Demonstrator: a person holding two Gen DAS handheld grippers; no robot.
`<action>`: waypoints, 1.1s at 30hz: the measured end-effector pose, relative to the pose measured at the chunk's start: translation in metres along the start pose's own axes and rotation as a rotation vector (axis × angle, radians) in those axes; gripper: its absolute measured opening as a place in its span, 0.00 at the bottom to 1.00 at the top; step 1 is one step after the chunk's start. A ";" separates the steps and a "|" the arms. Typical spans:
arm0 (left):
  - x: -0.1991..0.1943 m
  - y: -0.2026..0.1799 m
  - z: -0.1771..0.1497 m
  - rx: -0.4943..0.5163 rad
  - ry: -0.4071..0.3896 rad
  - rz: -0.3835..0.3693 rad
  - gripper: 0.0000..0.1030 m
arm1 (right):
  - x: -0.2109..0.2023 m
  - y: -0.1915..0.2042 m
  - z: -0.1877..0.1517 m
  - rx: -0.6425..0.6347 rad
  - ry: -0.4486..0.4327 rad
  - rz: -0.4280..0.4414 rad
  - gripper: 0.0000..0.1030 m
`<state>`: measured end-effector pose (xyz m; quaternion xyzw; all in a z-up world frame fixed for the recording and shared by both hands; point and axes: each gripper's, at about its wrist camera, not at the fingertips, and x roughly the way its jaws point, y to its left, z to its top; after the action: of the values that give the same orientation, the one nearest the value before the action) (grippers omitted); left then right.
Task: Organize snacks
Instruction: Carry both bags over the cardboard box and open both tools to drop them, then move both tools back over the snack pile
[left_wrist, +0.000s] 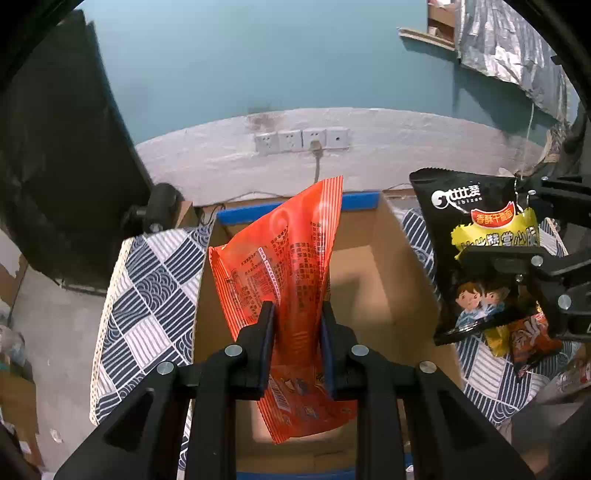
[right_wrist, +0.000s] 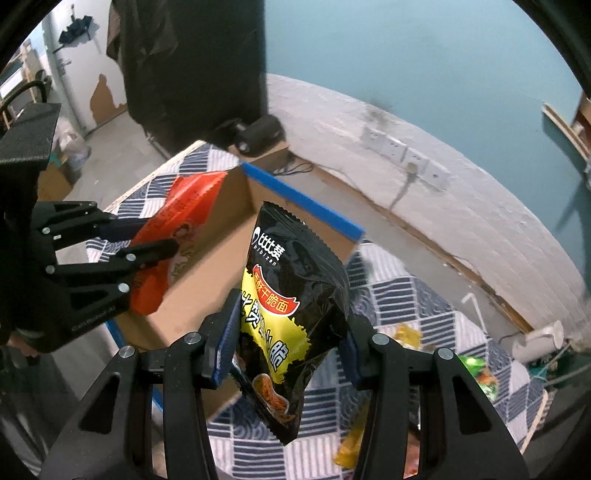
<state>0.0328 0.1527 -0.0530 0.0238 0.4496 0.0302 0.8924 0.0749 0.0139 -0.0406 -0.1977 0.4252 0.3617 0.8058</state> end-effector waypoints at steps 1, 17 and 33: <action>0.003 0.003 -0.001 -0.004 0.006 -0.001 0.22 | 0.004 0.001 0.001 0.002 0.005 0.008 0.46; 0.026 0.025 -0.011 -0.052 0.077 0.010 0.26 | 0.045 0.013 0.016 0.011 0.051 0.081 0.58; 0.019 -0.003 -0.003 -0.010 0.065 0.007 0.67 | 0.003 -0.027 -0.009 0.077 -0.024 -0.006 0.71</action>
<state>0.0420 0.1513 -0.0701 0.0198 0.4779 0.0365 0.8774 0.0917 -0.0084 -0.0476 -0.1633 0.4289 0.3450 0.8188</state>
